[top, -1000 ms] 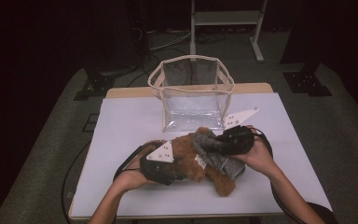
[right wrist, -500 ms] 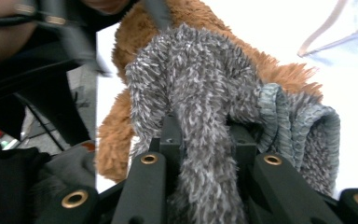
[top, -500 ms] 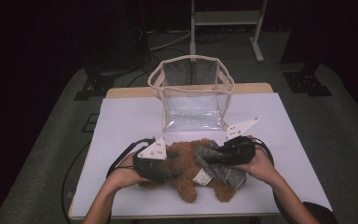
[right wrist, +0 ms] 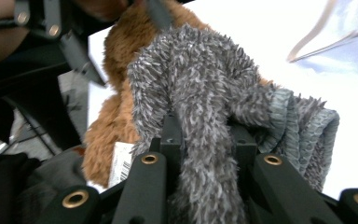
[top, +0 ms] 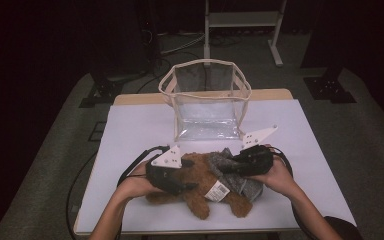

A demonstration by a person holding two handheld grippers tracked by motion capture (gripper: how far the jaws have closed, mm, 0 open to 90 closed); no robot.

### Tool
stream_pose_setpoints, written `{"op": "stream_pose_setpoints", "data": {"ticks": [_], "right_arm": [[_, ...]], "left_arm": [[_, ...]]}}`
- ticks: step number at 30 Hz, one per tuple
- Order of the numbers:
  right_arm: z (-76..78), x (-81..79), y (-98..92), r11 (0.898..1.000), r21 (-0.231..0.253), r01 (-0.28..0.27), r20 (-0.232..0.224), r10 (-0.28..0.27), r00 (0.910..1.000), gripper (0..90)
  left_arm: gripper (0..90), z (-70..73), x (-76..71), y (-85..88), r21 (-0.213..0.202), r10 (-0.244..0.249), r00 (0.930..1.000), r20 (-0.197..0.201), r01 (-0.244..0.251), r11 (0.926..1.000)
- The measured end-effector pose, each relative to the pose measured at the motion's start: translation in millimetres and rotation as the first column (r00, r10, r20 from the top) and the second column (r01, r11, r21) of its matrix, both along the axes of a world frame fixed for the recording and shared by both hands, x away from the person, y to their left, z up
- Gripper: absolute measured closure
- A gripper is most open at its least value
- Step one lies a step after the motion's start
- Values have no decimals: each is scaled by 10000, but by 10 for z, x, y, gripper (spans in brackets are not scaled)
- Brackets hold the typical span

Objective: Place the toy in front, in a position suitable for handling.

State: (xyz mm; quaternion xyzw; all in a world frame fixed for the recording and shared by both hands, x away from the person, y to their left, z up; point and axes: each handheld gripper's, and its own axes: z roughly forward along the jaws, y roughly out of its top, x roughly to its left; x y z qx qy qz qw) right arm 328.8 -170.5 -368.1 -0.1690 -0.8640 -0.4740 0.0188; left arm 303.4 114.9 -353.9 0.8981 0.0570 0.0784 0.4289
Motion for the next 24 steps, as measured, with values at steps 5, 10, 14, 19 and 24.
{"op": "stream_pose_setpoints", "data": {"ticks": [5, 10, 14, 19, 24], "right_arm": [[2, -121, -31, 9967, -21, -807, -121, 807, 9967, 729], [149, -58, -194, 9988, 493, 12, 337, -28, 9994, 726], [87, 18, -179, 9985, 282, 465, 273, -473, 9985, 723], [-6, -38, -60, 9999, -36, -113, 59, 114, 9999, 727], [-4, -54, -46, 9997, -107, -229, 75, 230, 9997, 727]], "left_arm": [[264, 2, 83, -122, 184, -78, 9999, -103, 80, 9998], [268, -76, 115, -135, 408, -176, 9985, -509, 196, 9990], [269, -64, 113, -129, 505, -223, 9987, -459, 246, 9984], [147, -84, 149, -180, 802, 115, 9988, -478, -77, 9968], [91, -100, 150, -271, 1202, 47, 9989, -473, 10, 9928]]}}
